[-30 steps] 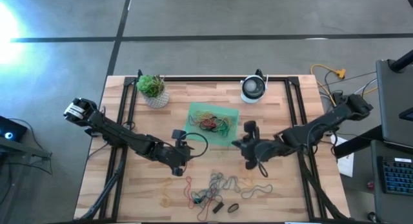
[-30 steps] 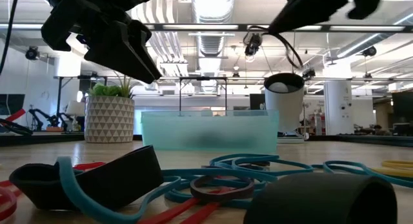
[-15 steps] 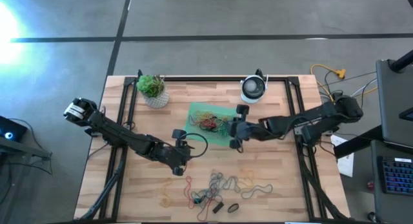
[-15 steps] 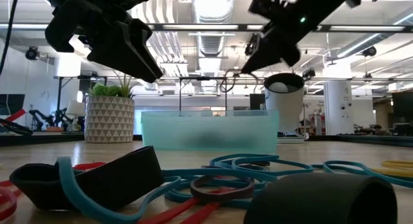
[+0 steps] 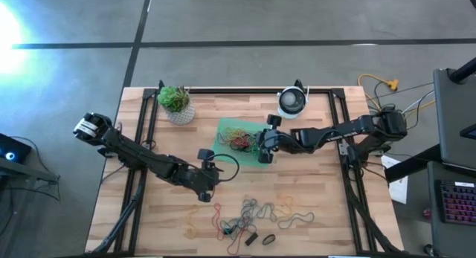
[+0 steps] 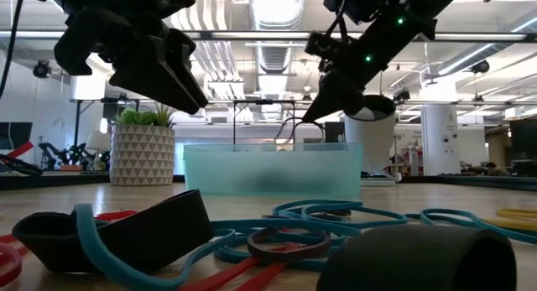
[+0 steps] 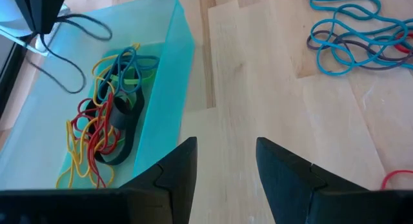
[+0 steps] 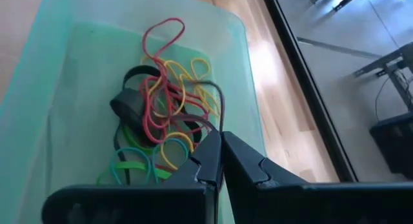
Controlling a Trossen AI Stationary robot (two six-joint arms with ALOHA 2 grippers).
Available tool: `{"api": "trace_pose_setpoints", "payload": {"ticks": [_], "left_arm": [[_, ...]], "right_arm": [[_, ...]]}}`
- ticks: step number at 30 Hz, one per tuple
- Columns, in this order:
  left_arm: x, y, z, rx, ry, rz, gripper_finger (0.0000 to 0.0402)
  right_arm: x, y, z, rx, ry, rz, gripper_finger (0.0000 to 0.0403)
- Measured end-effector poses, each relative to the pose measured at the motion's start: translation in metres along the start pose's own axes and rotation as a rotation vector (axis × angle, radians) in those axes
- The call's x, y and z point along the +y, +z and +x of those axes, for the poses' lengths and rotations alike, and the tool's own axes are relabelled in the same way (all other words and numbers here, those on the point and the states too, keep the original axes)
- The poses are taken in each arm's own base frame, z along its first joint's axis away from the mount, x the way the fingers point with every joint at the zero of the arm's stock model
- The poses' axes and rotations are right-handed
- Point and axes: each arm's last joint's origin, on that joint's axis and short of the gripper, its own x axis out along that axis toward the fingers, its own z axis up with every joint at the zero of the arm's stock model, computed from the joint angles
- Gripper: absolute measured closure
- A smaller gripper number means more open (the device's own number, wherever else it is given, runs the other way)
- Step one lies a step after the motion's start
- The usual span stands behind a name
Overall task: Pick and place rubber bands into bin
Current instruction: Put the violet rubber band into the green bin, then put the yellow rubber band into the green bin
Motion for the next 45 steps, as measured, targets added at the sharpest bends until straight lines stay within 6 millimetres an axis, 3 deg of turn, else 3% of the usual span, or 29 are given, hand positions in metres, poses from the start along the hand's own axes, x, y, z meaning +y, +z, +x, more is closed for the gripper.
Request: {"api": "trace_pose_setpoints", "payload": {"ticks": [6, 17, 24, 34, 45], "left_arm": [[0.000, 0.000, 0.000, -0.001, 0.001, 0.000, 0.0258], [0.000, 0.000, 0.000, -0.001, 0.003, 0.000, 0.0258], [0.000, 0.000, 0.000, -0.001, 0.004, -0.001, 0.0258], [0.000, -0.001, 0.000, 0.003, 0.004, 0.001, 0.0258], [0.000, -0.004, 0.001, 0.010, 0.005, 0.008, 0.0258]], "right_arm": [[0.002, -0.001, 0.002, 0.004, 0.050, 0.004, 0.0386], [0.001, -0.001, 0.003, 0.000, 0.104, 0.035, 0.0277], [0.003, 0.000, -0.001, -0.011, 0.107, 0.019, 0.0247], [0.019, 0.004, -0.033, -0.024, 0.175, -0.030, 0.0259], [0.070, -0.028, -0.083, 0.173, 0.491, -0.017, 0.0276]]}}
